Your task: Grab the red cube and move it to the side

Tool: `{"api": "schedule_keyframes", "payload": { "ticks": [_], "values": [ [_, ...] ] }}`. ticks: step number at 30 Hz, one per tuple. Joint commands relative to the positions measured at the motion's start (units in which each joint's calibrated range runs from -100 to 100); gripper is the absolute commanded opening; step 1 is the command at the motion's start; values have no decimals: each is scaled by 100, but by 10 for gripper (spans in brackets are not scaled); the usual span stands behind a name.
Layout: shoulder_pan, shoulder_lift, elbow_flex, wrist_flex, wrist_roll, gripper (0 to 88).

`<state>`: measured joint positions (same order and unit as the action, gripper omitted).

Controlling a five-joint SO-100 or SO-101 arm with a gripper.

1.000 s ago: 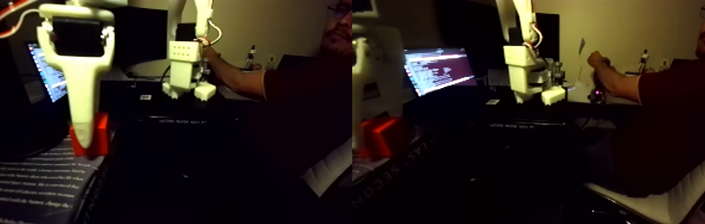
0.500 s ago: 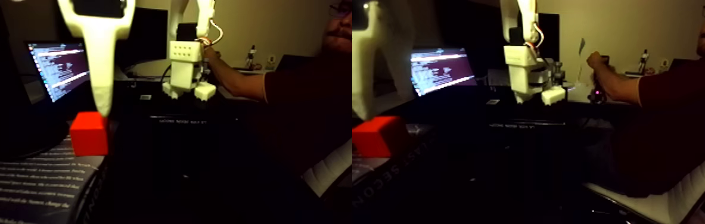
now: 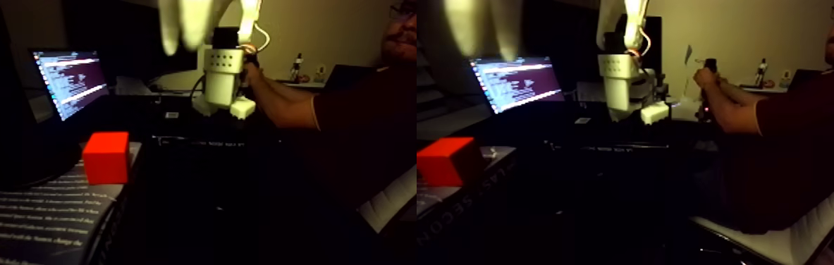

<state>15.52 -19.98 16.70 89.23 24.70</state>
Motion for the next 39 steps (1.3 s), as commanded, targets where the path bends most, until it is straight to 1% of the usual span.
{"api": "schedule_keyframes", "payload": {
  "ticks": [1,3,5,6,8,11,16,20,24,28,33,39],
  "values": [
    [-436,-666,394,106,-271,231],
    [-778,-1035,829,38,-417,137],
    [-1211,-1363,1310,-97,-622,12],
    [-1469,-1523,1573,-173,-725,0],
    [-1960,-1817,2108,-350,-886,19],
    [-2493,-2229,2825,-865,-1172,7],
    [-2959,-2716,3668,-1811,-1890,7],
    [-3226,-3027,4512,-2521,-2089,7],
    [-3292,-3464,5337,-3273,-2397,7],
    [-3301,-4069,6008,-3746,-2678,7],
    [-3242,-4884,6435,-3779,-2802,7],
    [-3209,-5582,6970,-3779,-2818,7]
  ]
}}
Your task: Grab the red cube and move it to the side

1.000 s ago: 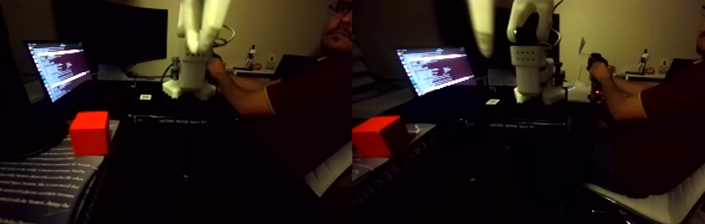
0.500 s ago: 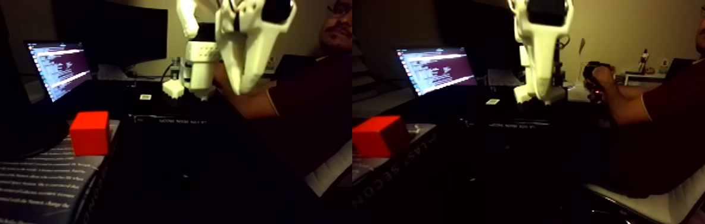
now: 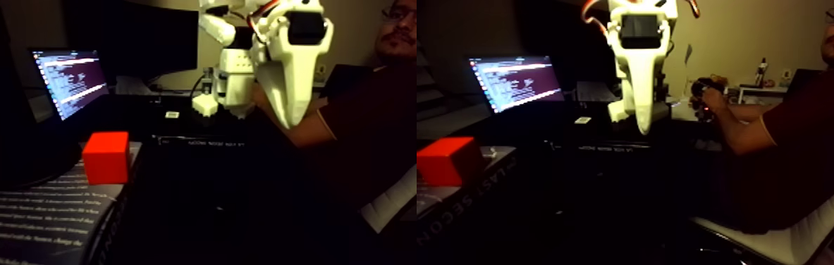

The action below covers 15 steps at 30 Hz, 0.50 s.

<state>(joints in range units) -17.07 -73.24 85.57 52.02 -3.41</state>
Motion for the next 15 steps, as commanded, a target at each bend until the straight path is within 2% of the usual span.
{"api": "schedule_keyframes", "payload": {
  "ticks": [1,15],
  "values": [
    [50,-323,155,-41,9,7],
    [291,-852,645,-41,36,7]
  ]
}}
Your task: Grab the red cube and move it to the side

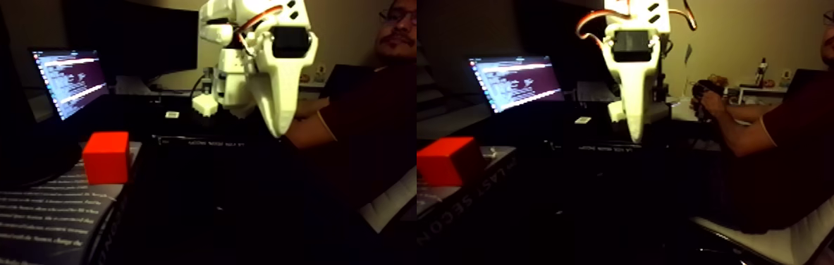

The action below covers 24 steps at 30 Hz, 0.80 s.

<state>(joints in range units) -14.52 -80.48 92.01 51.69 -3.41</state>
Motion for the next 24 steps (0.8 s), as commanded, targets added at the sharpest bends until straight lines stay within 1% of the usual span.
{"api": "schedule_keyframes", "payload": {
  "ticks": [1,17,24],
  "values": [
    [45,-204,19,8,36,7],
    [519,-549,155,109,36,7],
    [544,-549,155,109,36,7]
  ]
}}
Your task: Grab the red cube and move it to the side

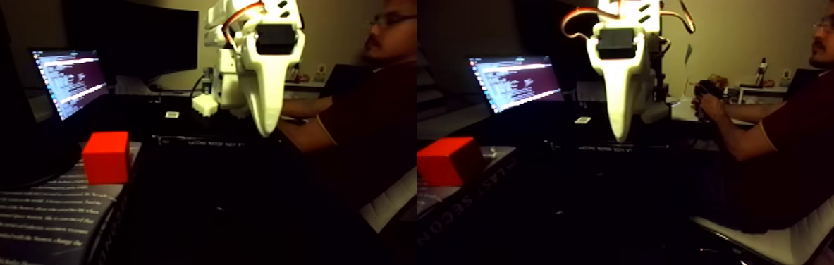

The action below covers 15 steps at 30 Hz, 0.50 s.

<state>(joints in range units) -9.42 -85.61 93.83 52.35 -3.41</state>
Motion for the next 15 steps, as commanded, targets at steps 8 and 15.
{"api": "schedule_keyframes", "payload": {
  "ticks": [8,15],
  "values": [
    [43,-44,-27,120,36,7],
    [284,-44,-27,120,36,7]
  ]
}}
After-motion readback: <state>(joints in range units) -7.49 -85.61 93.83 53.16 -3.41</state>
